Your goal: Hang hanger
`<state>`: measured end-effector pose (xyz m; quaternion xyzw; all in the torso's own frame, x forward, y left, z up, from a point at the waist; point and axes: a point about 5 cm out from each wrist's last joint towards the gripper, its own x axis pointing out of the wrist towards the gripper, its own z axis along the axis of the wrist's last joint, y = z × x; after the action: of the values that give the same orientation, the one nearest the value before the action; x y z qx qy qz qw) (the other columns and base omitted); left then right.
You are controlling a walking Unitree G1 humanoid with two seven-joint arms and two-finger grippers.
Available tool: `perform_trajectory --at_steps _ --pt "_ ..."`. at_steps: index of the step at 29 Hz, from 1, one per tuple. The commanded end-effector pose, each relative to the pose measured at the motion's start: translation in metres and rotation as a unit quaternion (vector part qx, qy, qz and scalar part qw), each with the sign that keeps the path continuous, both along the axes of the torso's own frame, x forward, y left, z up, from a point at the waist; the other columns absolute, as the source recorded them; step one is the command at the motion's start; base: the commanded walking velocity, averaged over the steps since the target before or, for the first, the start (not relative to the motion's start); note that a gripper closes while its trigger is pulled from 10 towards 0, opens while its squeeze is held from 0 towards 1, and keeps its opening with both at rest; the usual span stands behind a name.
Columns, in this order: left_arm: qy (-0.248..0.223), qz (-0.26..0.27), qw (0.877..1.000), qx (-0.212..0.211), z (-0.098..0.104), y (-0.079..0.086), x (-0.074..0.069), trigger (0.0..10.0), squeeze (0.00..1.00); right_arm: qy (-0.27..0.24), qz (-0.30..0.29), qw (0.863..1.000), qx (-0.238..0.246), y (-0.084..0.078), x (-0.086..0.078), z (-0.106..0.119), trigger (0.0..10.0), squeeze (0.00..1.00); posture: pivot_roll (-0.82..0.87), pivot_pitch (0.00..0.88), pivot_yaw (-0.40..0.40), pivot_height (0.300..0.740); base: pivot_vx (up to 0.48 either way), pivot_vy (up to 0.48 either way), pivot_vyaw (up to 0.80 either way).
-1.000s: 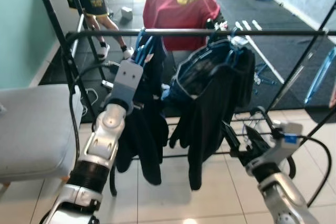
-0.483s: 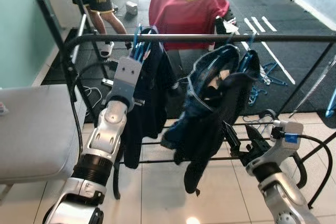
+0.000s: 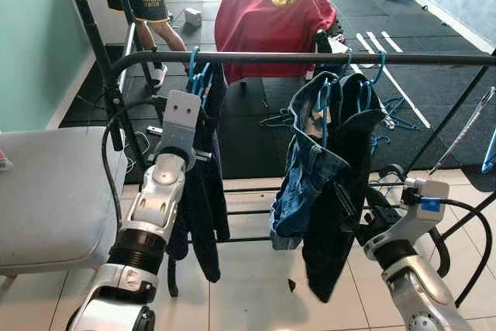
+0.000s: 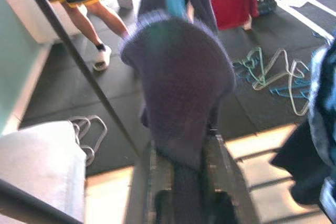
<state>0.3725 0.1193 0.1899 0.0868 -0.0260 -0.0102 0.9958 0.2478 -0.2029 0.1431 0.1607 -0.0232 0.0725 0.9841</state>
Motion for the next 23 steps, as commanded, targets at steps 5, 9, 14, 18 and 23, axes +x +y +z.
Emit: perform_trajectory --at_steps 5,9,14,18,23 --pt "0.057 -0.013 0.998 -0.013 -0.030 -0.001 -0.008 10.0 1.00 0.008 -0.003 1.000 0.001 -0.001 -0.002 -0.002 10.0 0.00 -0.11 0.173 0.031 0.740 0.000 0.000 0.00" --pt "0.023 0.012 1.000 -0.012 -0.024 0.016 -0.011 10.0 1.00 0.008 -0.003 1.000 0.002 -0.002 -0.002 -0.002 10.0 0.00 -0.10 0.177 0.027 0.740 0.000 0.000 0.00" --pt "-0.022 0.066 0.998 0.007 -0.012 0.049 -0.018 10.0 1.00 0.009 -0.002 1.000 0.003 -0.002 -0.002 -0.002 10.0 0.00 -0.10 0.178 0.026 0.740 0.000 0.000 0.00" --pt "-0.020 0.078 0.996 0.027 -0.017 0.057 -0.029 10.0 1.00 0.009 0.000 1.000 0.003 -0.002 -0.001 -0.002 10.0 0.00 -0.09 0.177 0.025 0.740 0.000 0.000 0.00" --pt "0.024 0.071 0.996 0.041 -0.042 0.058 -0.046 10.0 0.00 0.008 0.002 1.000 0.002 -0.002 -0.001 -0.002 10.0 0.00 -0.09 0.177 0.025 0.740 0.000 0.000 0.00"
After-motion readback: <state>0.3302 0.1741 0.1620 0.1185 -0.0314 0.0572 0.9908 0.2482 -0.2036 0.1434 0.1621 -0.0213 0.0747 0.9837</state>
